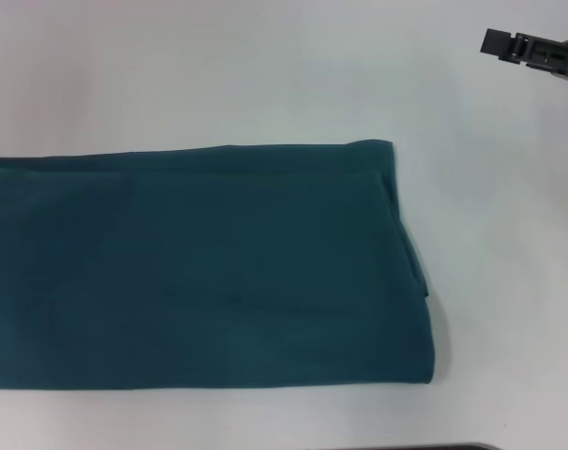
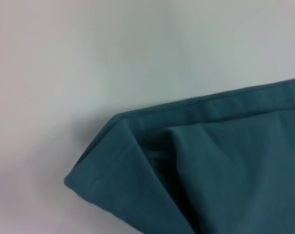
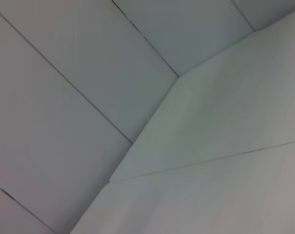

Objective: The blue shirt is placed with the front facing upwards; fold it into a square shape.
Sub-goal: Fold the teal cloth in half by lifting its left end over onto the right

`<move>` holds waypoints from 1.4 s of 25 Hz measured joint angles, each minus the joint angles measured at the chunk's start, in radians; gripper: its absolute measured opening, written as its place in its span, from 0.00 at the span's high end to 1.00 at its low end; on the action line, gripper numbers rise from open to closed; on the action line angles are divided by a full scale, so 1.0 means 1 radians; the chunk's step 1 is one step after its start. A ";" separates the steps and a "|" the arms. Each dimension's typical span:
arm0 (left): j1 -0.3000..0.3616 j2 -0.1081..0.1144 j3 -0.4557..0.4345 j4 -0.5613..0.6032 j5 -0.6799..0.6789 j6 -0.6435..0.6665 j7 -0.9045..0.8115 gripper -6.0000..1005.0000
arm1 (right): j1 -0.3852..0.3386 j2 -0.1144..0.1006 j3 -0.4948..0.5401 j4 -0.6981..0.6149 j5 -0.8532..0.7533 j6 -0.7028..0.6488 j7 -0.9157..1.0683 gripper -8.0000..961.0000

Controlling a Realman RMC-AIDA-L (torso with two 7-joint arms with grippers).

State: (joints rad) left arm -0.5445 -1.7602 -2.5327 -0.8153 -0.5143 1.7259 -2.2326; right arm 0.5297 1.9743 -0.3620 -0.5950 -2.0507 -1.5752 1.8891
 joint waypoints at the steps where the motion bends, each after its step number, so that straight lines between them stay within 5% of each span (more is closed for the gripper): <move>1: -0.001 0.002 -0.006 0.000 0.008 0.002 0.001 0.95 | 0.002 0.000 0.000 0.000 0.000 0.000 0.003 0.08; 14: -0.004 0.000 -0.065 -0.041 0.050 0.077 0.001 0.95 | 0.007 0.001 -0.006 0.000 0.000 0.002 0.011 0.08; 16: -0.011 -0.018 -0.072 -0.074 0.045 0.114 -0.005 0.95 | 0.007 0.000 -0.007 0.000 0.000 0.001 0.010 0.08; 25: -0.074 -0.159 -0.090 -0.271 0.042 0.264 -0.052 0.95 | 0.003 -0.010 -0.010 -0.004 -0.005 -0.010 0.001 0.08; 30: -0.087 -0.214 -0.088 -0.339 -0.001 0.304 -0.084 0.95 | 0.003 -0.013 -0.032 -0.007 -0.007 -0.017 0.000 0.08; 35: -0.076 -0.241 -0.045 -0.375 -0.118 0.314 -0.150 0.95 | 0.002 -0.019 -0.061 -0.008 -0.008 -0.018 0.001 0.08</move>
State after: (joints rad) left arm -0.6206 -2.0013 -2.5773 -1.1903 -0.6318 2.0396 -2.3825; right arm 0.5314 1.9551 -0.4233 -0.6029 -2.0586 -1.5935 1.8903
